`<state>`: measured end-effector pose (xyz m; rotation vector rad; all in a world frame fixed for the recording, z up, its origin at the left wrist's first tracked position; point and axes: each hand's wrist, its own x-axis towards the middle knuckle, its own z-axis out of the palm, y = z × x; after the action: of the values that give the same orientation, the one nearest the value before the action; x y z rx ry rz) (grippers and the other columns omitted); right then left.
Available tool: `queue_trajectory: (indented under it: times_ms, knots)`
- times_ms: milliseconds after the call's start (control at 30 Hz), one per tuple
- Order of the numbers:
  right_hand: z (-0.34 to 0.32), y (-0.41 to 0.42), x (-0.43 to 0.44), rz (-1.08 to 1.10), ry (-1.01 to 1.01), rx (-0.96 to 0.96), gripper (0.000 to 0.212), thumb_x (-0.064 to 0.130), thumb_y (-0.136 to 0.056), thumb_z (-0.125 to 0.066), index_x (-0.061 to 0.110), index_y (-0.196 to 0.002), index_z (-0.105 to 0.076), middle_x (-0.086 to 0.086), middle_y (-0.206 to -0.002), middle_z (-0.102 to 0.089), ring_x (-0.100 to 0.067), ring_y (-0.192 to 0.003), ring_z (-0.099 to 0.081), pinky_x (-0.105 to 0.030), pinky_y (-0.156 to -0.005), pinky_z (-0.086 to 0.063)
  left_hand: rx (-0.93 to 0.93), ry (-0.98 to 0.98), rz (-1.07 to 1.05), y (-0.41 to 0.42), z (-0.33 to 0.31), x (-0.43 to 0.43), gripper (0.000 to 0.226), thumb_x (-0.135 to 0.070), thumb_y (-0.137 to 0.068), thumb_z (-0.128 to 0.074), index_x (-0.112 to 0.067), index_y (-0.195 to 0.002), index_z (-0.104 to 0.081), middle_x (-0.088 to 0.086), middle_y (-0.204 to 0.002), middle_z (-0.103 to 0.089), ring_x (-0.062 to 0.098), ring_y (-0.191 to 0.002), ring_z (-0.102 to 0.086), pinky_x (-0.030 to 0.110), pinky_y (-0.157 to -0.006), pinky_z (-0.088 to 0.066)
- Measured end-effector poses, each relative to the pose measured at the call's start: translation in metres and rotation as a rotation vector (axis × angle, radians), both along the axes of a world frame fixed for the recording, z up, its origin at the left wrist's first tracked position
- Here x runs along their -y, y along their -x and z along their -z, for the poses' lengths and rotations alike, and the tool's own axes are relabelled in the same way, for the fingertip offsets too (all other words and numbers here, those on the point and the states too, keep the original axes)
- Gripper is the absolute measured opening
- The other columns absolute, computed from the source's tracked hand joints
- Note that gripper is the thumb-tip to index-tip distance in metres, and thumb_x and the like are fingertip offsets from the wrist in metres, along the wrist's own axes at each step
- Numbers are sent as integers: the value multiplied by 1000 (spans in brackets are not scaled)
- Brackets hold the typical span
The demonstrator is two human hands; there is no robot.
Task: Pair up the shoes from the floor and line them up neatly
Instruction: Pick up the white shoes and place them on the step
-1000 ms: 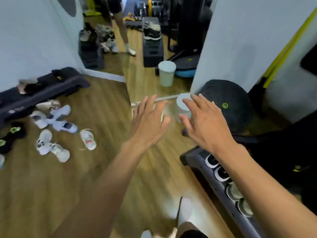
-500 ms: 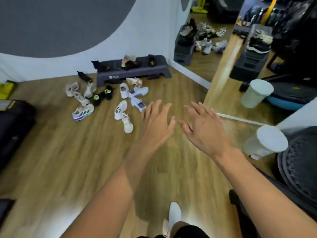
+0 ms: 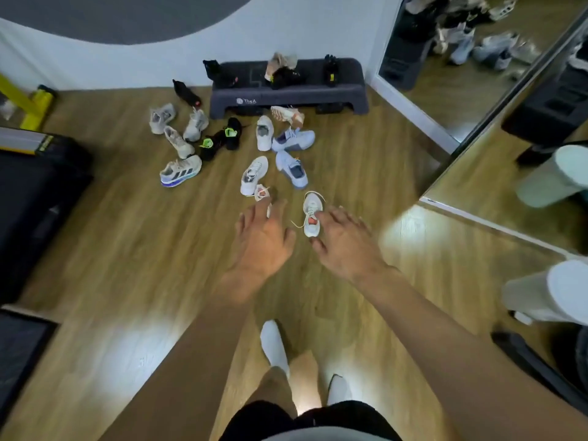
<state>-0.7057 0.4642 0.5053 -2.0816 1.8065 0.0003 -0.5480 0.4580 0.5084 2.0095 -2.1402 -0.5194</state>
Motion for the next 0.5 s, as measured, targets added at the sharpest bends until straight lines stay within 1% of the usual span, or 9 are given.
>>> queue_trajectory:
  times_ms: [100,167,233,267,367,467,500]
  knots:
    - [23,-19,31,-13,-75,-43,61,42,-92,-46,25,-147,-28,-3,-154,-27,-22,-146,-16,-49,-117,-18,-17,-38,16,-15,23,42,59,-26,-86,-54,-16,-142,-37,9,-144,-39,34,-124,-41,45,-106,-29]
    - [37,-31,56,-3,-104,-59,63,43,-93,-46,25,-149,-24,-4,-154,-27,-23,-146,-15,-49,-117,-17,-23,-62,54,-24,42,77,60,-35,-83,-43,-15,-140,-40,8,-141,-42,34,-122,-43,45,-105,-31]
    - [50,-38,83,29,-125,-56,64,43,-93,-46,25,-150,-23,-5,-155,-26,-23,-146,-16,-48,-116,-19,-36,-66,107,-28,62,111,68,-42,-76,-29,-14,-136,-44,9,-138,-46,35,-122,-46,46,-104,-33]
    - [56,-40,96,51,-141,-52,64,43,-92,-47,25,-150,-23,-5,-155,-26,-23,-145,-18,-48,-115,-20,-38,-86,119,-28,72,127,70,-42,-74,-28,-14,-136,-44,9,-137,-47,35,-122,-46,47,-105,-33]
    - [84,-42,140,117,-179,-42,61,42,-90,-49,23,-146,-31,-5,-153,-30,-25,-142,-25,-48,-112,-26,-20,-150,159,-24,103,179,64,-38,-79,-37,-17,-140,-41,10,-140,-44,35,-127,-43,48,-106,-32]
    - [123,-44,192,163,-155,-29,54,40,-88,-51,20,-138,-41,-5,-144,-43,-27,-133,-39,-46,-105,-36,1,-189,208,-17,142,233,72,-41,-77,-26,-15,-142,-39,14,-142,-44,34,-131,-41,48,-108,-32]
    - [137,-47,210,165,-155,-20,51,38,-88,-50,19,-135,-44,-6,-141,-46,-28,-130,-43,-47,-103,-39,9,-198,209,-15,154,248,72,-41,-77,-27,-13,-142,-40,14,-141,-45,34,-131,-42,48,-108,-33]
